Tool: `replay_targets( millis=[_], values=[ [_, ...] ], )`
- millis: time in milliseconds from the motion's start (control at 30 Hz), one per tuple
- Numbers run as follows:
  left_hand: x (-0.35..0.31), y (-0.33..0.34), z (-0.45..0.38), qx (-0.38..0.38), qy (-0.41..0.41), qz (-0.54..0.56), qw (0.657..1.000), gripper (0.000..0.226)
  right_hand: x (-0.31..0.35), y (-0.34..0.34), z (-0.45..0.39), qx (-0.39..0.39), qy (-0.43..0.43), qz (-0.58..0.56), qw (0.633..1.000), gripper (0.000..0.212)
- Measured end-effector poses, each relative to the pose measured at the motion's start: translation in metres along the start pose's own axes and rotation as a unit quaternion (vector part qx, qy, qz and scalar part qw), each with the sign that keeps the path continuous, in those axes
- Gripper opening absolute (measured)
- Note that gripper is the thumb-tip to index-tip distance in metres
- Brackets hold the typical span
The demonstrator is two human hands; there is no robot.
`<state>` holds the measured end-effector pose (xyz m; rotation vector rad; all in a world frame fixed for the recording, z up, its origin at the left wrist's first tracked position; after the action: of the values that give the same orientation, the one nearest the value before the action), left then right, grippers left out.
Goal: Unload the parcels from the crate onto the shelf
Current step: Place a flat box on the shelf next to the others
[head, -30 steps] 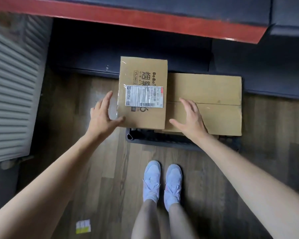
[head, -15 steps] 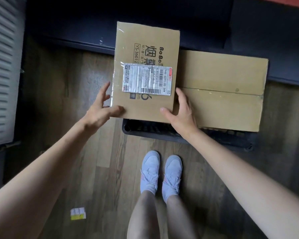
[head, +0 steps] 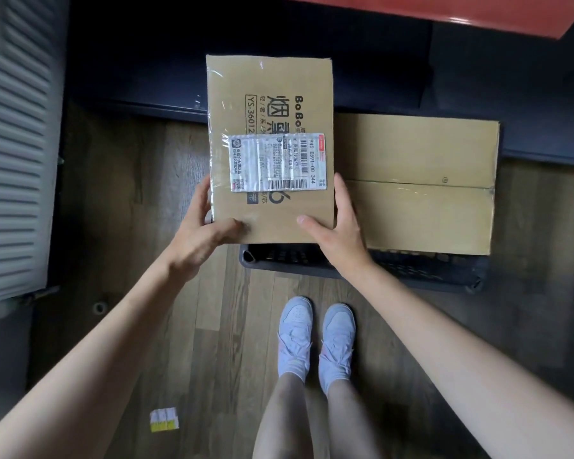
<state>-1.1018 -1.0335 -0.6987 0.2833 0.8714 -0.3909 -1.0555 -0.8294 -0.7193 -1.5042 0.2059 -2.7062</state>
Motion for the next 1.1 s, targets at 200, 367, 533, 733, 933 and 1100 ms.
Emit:
replay_targets(
  millis=[200, 367, 533, 733, 933, 1100],
  values=[
    [-0.041, 0.017, 0.033, -0.014, 0.056, 0.004, 0.998, 0.08, 0.05, -0.015, 0.029, 0.002, -0.025, -0.059, 0.998, 0.084],
    [-0.103, 0.04, 0.075, -0.006, 0.106, 0.013, 0.994, 0.083, 0.113, -0.041, 0.069, 0.015, -0.054, -0.075, 0.996, 0.085],
    [-0.176, 0.058, 0.128, -0.009, 0.17, 0.011, 0.985, 0.097, 0.199, -0.068, 0.118, -0.001, -0.112, -0.051, 0.992, 0.091],
    [-0.254, 0.075, 0.187, 0.002, 0.247, 0.01, 0.969, 0.095, 0.286, -0.091, 0.177, -0.052, -0.173, -0.052, 0.982, 0.099],
    [-0.309, 0.09, 0.229, 0.002, 0.302, -0.012, 0.953, 0.085, 0.345, -0.106, 0.225, -0.086, -0.227, -0.07, 0.968, 0.089],
    [-0.345, 0.092, 0.254, -0.006, 0.318, -0.057, 0.946, 0.084, 0.381, -0.117, 0.254, -0.099, -0.26, -0.075, 0.958, 0.089]
  ],
)
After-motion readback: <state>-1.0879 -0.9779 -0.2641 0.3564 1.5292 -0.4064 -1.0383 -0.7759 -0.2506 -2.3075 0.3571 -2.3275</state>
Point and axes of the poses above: each hand's wrist, its own z-axis away from the middle knuckle, its own y-axis out of the palm, x = y × z, the point moved 8 cm from there along -z, towards the middle knuckle, and after that the axes turned 9 degrees about x, right-handed, at the moved point
